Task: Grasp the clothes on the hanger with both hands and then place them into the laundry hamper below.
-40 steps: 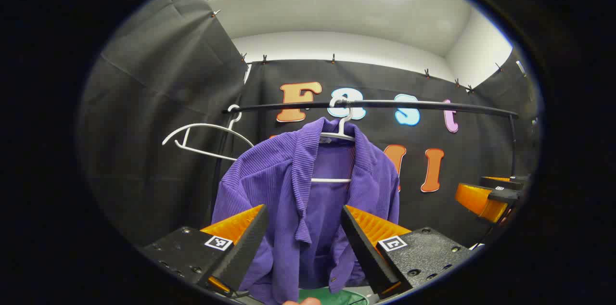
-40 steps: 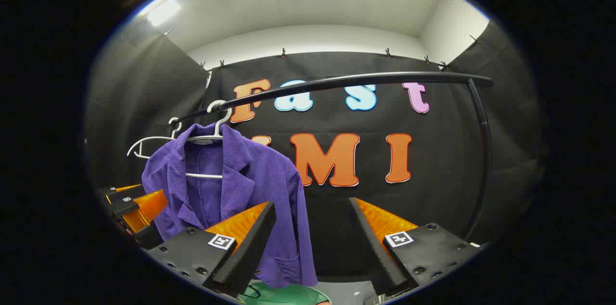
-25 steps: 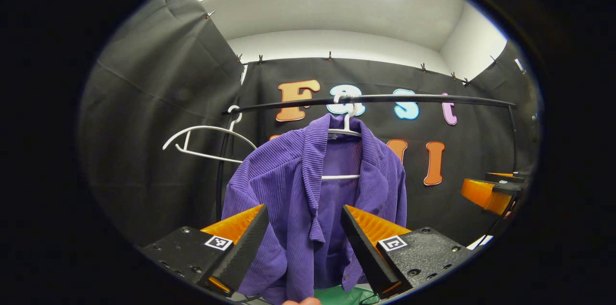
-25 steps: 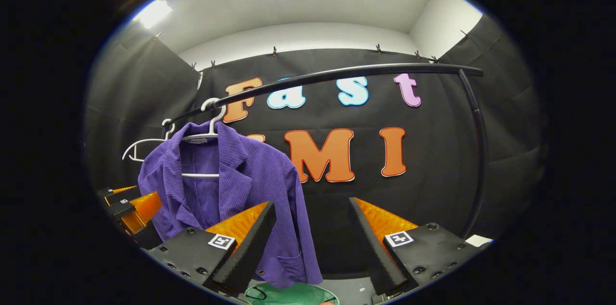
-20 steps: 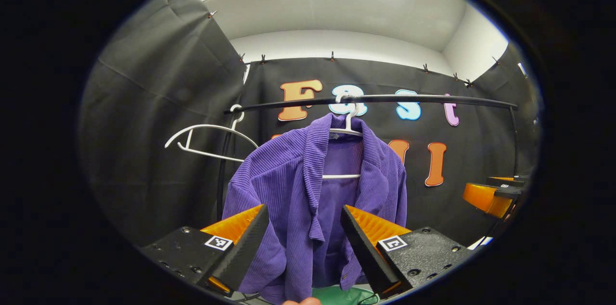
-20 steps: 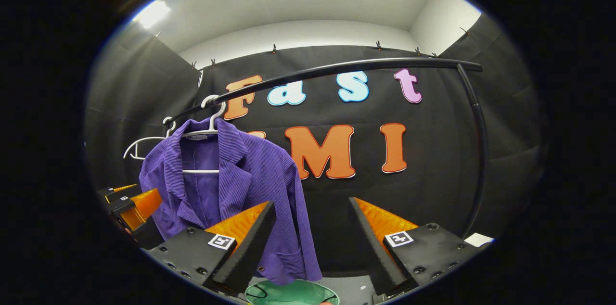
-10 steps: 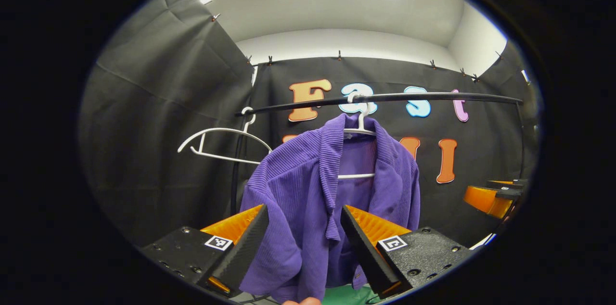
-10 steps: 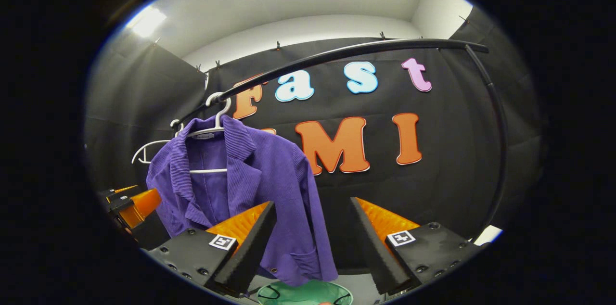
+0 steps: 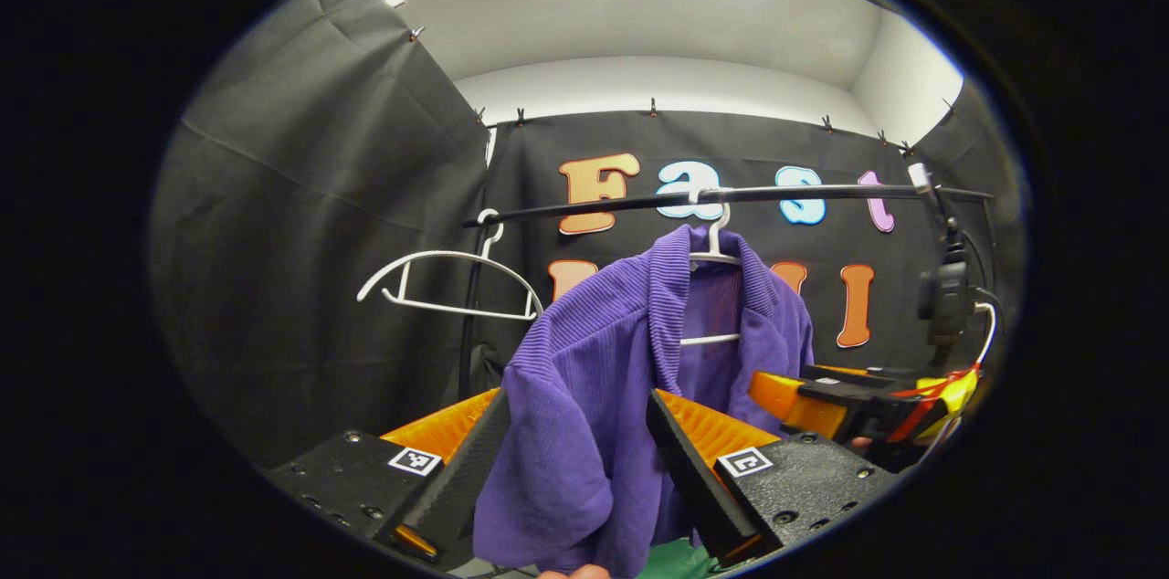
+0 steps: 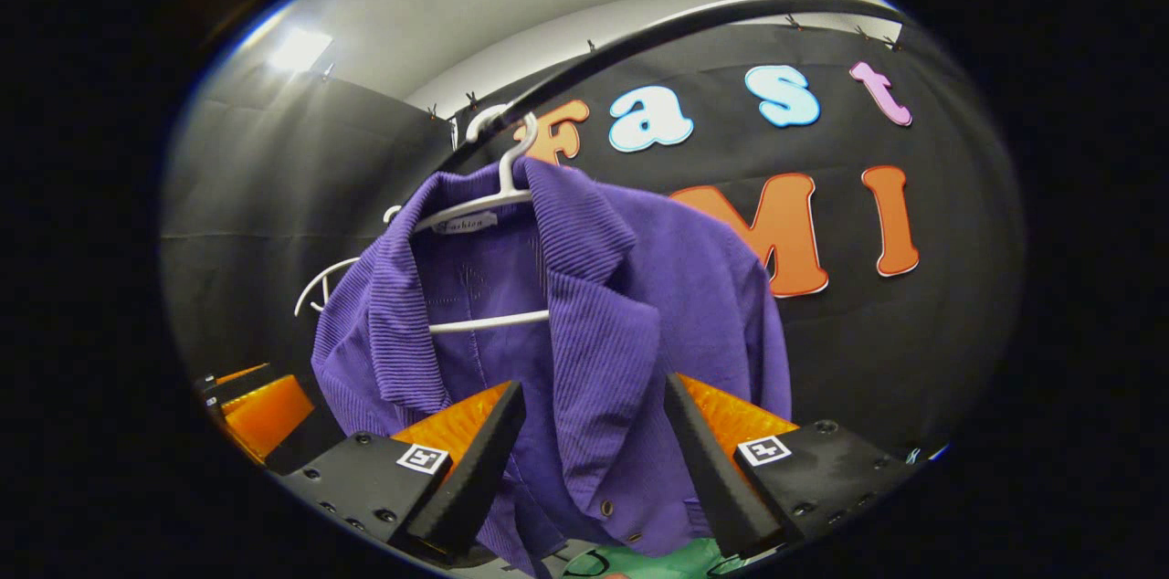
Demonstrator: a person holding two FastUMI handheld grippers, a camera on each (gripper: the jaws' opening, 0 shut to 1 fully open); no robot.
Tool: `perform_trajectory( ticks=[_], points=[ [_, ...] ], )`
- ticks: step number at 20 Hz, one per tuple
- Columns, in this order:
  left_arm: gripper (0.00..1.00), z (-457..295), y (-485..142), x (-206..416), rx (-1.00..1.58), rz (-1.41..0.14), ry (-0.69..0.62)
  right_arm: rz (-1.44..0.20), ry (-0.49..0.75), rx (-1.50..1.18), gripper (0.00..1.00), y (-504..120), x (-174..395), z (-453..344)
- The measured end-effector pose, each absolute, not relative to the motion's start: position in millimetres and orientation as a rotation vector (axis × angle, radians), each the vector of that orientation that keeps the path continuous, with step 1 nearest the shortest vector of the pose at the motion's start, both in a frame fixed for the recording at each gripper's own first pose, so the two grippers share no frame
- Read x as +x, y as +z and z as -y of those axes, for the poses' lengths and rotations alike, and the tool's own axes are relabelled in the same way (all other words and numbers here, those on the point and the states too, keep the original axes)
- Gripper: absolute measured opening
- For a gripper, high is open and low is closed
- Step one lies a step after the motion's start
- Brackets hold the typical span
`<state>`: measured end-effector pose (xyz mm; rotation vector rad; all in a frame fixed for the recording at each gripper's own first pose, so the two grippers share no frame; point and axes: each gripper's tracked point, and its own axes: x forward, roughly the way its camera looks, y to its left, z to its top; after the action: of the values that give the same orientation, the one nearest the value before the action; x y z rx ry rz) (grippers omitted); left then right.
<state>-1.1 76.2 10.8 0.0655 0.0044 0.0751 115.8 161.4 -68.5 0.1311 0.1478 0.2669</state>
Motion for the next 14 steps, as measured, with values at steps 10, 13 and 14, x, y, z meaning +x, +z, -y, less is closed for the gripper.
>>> perform_trajectory(
  ticks=[10, 13, 14],
  points=[
    [0.95, -90, -3, 26, 0.003, -0.044, -0.097, -0.115, -0.009, 0.090, 0.58, -97, 181, -93],
    [0.91, -77, -9, 25, 0.022, -0.022, -0.010, -0.060, 0.063, 0.080, 0.15, -74, 170, -69],
    [0.95, -67, -16, 24, 0.016, -0.028, 0.021, -0.048, 0.107, 0.073, 0.14, -65, 167, -61]
  ],
)
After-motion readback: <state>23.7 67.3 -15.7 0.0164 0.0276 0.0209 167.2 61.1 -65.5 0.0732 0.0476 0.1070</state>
